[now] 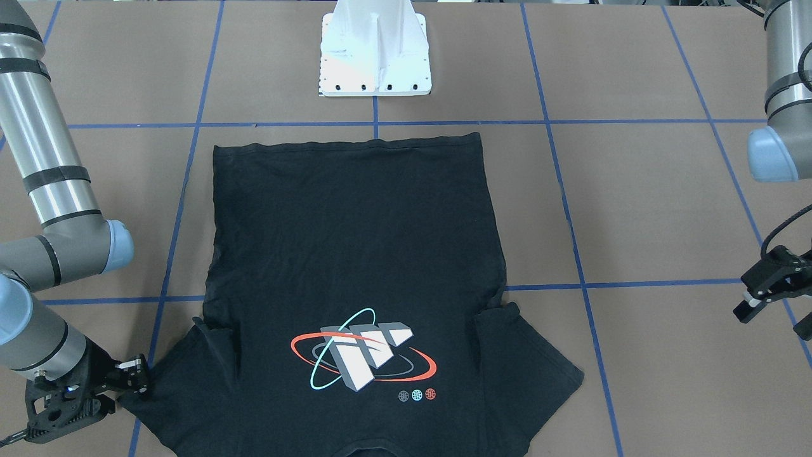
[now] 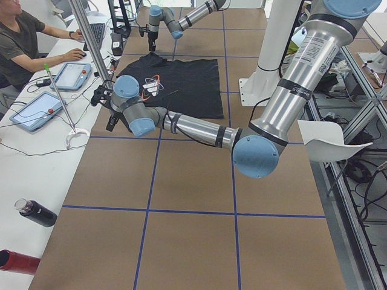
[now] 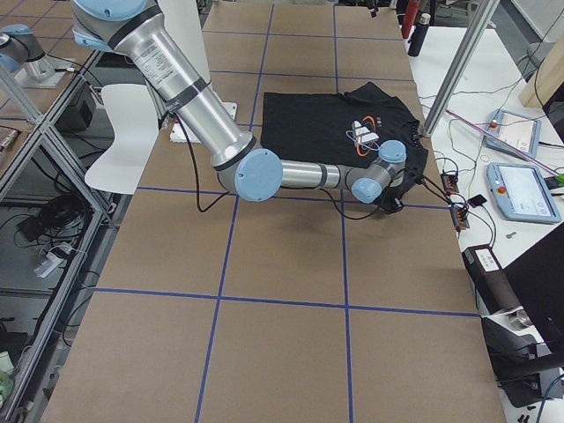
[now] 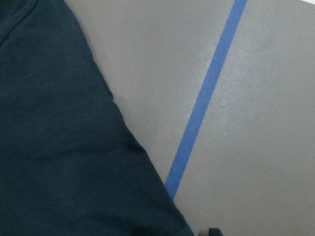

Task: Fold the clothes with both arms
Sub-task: 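Lower the right gripper and grasp the sleeve near the collar, then fold the grasped sleeve inward across the shirt chest with the right gripper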

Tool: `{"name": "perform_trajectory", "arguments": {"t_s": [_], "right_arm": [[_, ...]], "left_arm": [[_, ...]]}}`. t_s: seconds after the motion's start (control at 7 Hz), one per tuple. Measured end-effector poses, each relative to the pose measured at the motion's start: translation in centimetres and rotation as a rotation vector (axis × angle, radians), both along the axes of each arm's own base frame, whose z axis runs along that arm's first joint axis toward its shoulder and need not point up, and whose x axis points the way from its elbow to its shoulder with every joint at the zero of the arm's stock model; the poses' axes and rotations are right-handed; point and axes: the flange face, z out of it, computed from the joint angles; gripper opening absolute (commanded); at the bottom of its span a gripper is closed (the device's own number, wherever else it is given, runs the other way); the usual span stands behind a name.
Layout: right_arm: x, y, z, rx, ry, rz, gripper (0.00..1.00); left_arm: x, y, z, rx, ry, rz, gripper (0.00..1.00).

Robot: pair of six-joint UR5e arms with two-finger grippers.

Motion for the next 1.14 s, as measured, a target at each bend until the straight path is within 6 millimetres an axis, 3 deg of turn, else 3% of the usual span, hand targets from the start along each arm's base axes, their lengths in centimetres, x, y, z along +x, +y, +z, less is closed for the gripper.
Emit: {"name": "perform_trajectory", "arguments": {"t_s": [0.14,0.71,1.14], "right_arm": [[0.0,0.0,0.0,-0.002,0.0,0.001,0.0],[-0.1,0.0,-1.0,-0.004,-0.02,0.009,0.0],[0.6,0.3,-5.8,-0.004,-0.133,-0.01,0.0]], "left_arm": [[0.0,0.0,-0.2,0.003,0.002,-0.001,1.0],[-0.1,0.1,-0.5,0.007,0.004,-0.002,1.0],[-0.1,0.1,-0.4,0.006,0.004,-0.003,1.0]]}}
